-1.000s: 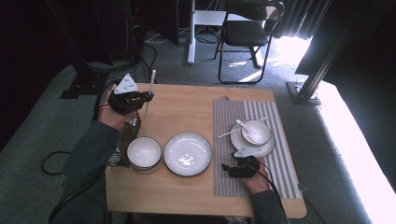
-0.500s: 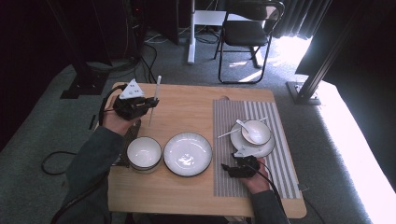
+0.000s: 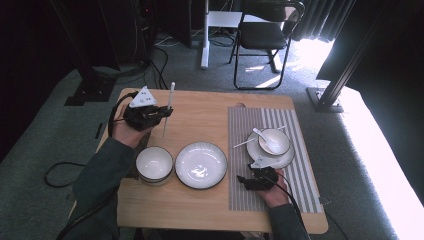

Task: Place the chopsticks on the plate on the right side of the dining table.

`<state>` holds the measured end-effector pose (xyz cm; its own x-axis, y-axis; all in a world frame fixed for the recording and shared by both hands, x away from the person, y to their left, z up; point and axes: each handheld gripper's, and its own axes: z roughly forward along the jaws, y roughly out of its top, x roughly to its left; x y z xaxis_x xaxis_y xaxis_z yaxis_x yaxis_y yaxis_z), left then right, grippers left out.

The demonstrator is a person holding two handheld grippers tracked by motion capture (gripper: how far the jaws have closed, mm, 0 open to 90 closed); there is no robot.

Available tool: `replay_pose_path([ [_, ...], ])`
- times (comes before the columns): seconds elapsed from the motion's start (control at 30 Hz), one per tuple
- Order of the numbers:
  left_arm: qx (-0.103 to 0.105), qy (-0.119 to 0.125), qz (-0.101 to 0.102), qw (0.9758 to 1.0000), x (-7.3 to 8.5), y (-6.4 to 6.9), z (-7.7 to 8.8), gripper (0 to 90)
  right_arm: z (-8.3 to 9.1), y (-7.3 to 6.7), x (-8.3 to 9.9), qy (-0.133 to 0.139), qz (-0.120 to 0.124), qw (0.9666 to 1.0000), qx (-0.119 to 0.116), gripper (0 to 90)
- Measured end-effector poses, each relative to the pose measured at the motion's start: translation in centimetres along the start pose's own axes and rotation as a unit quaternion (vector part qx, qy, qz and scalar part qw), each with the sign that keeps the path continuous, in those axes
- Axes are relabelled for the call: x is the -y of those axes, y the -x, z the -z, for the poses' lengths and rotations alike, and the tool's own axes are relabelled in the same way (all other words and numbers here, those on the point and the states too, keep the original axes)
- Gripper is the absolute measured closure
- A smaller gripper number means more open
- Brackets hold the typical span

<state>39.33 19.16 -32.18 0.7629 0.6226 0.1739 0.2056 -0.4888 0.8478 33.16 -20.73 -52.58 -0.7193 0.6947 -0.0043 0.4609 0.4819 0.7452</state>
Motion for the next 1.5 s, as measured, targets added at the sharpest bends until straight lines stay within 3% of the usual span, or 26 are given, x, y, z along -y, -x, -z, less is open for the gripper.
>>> replay_pose_path([
  [0.5, 0.01, 0.004, -0.01, 0.9999, -0.9, 2.4, -0.7, 84.9, 0.0, 0.0, 0.0, 0.0, 0.0, 1.0, 0.0, 32.7],
  [1.5, 0.036, 0.019, -0.009, 0.9991, -1.6, 4.7, -3.1, 84.9, 0.0, 0.0, 0.0, 0.0, 0.0, 1.0, 0.0, 32.7],
])
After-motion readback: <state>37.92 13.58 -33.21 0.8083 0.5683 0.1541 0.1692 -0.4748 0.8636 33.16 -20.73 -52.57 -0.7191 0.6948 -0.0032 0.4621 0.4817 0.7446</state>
